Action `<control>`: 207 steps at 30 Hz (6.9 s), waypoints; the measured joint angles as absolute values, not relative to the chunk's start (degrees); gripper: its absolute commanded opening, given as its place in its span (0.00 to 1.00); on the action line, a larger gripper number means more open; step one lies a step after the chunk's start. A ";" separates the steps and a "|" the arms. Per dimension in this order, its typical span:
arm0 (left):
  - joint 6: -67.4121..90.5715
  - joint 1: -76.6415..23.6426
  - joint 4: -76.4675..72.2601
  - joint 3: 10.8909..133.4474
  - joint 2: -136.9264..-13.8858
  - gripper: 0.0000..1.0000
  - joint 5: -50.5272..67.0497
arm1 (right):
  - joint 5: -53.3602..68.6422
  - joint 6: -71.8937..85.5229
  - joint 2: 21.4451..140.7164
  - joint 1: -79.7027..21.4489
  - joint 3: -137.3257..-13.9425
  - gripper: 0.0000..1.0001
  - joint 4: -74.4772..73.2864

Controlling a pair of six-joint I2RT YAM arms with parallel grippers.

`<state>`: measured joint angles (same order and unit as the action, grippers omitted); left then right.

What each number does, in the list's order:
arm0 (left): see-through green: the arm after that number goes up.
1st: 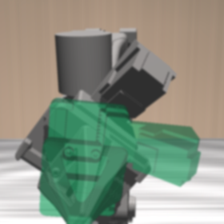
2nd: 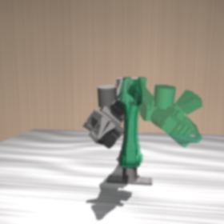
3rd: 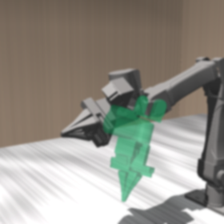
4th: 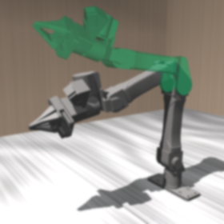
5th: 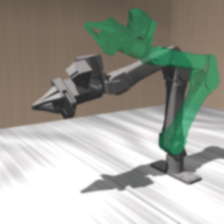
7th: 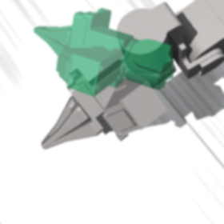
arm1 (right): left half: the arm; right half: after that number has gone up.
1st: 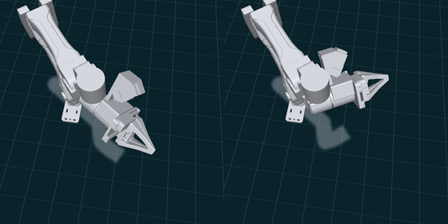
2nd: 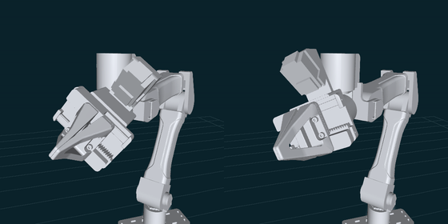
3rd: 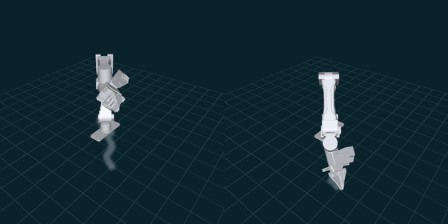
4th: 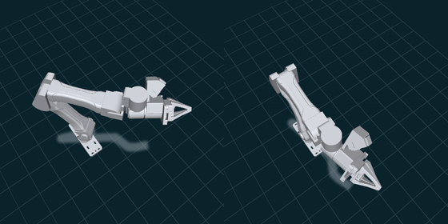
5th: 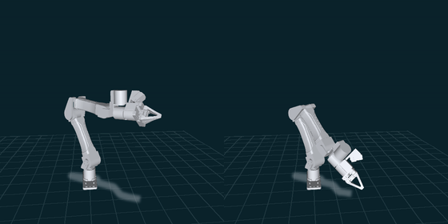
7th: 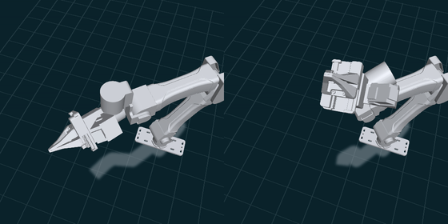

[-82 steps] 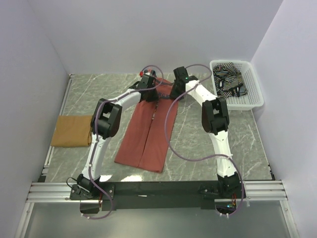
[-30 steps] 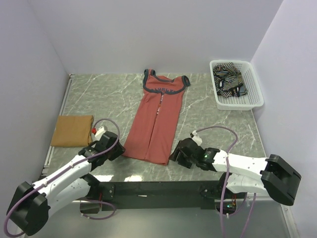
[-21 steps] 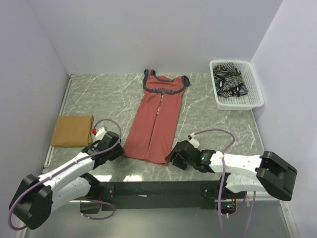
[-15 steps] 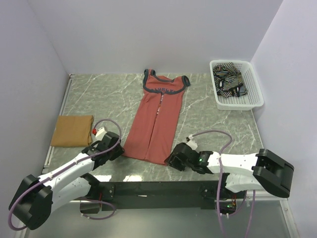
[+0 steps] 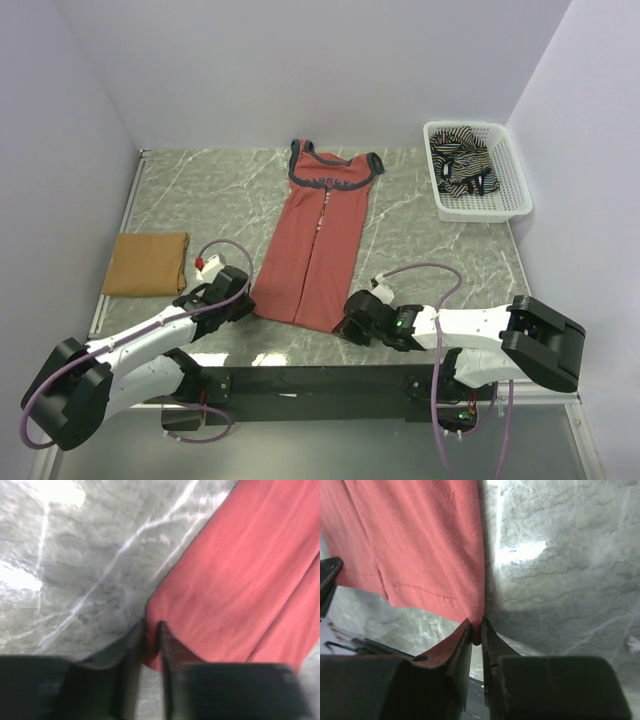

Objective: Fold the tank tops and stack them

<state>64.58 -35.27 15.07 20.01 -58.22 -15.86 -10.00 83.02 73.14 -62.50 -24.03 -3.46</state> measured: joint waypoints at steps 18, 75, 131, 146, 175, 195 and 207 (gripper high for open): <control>77.71 -64.90 28.49 22.00 -50.22 0.01 -14.85 | -10.70 71.26 62.70 -71.07 -27.09 0.08 -28.05; 52.58 -25.43 8.93 49.41 -75.61 0.68 -5.39 | -6.57 37.28 78.46 -29.58 -51.07 0.63 -18.90; 62.22 -32.86 5.43 26.61 -70.54 0.66 -3.99 | 0.03 46.83 75.92 -33.34 -32.21 0.44 -8.54; 62.61 -32.05 -6.42 26.72 -78.96 0.13 -1.76 | -1.67 46.98 80.93 -33.34 -32.95 0.24 -3.55; 67.07 -42.09 37.93 24.18 -46.22 0.65 6.74 | -7.29 69.19 52.69 -71.11 -24.12 0.66 -30.87; 49.98 -41.39 10.94 73.65 -100.68 0.29 5.04 | 2.92 51.99 69.63 -8.29 -39.00 0.62 -16.27; 48.77 -40.88 2.17 84.88 -119.44 0.27 9.19 | 9.06 61.41 74.39 -7.44 -32.25 0.34 -3.70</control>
